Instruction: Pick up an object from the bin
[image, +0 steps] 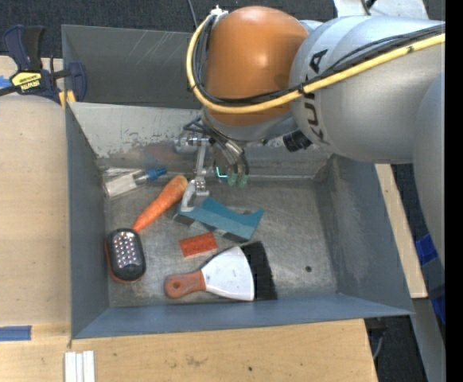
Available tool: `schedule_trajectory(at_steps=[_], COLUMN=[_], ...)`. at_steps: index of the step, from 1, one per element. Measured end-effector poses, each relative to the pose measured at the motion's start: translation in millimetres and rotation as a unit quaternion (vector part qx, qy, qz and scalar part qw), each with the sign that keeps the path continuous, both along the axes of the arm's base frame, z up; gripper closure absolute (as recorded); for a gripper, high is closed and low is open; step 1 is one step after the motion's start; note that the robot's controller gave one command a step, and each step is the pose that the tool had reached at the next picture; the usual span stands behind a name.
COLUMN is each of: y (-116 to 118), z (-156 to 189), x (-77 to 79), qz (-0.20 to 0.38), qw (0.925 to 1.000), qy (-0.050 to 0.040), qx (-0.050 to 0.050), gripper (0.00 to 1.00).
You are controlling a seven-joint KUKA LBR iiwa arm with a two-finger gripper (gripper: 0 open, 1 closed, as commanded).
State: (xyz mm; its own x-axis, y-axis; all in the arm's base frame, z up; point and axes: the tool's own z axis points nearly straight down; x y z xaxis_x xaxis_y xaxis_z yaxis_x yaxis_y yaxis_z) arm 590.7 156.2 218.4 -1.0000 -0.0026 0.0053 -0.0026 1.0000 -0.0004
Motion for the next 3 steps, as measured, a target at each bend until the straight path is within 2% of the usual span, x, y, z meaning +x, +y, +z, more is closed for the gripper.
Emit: schedule_trajectory(at_steps=[1,2,3], y=[-1,7,21], z=[5,-48,-64], x=[1.8,11.0,19.8], qz=[-0.001,0.084,0.267], qw=[1.0,0.9964,0.9637], qy=[-0.0041,-0.005,-0.0034], qx=[0.001,0.001,0.001], gripper=[0.0,0.0,0.0])
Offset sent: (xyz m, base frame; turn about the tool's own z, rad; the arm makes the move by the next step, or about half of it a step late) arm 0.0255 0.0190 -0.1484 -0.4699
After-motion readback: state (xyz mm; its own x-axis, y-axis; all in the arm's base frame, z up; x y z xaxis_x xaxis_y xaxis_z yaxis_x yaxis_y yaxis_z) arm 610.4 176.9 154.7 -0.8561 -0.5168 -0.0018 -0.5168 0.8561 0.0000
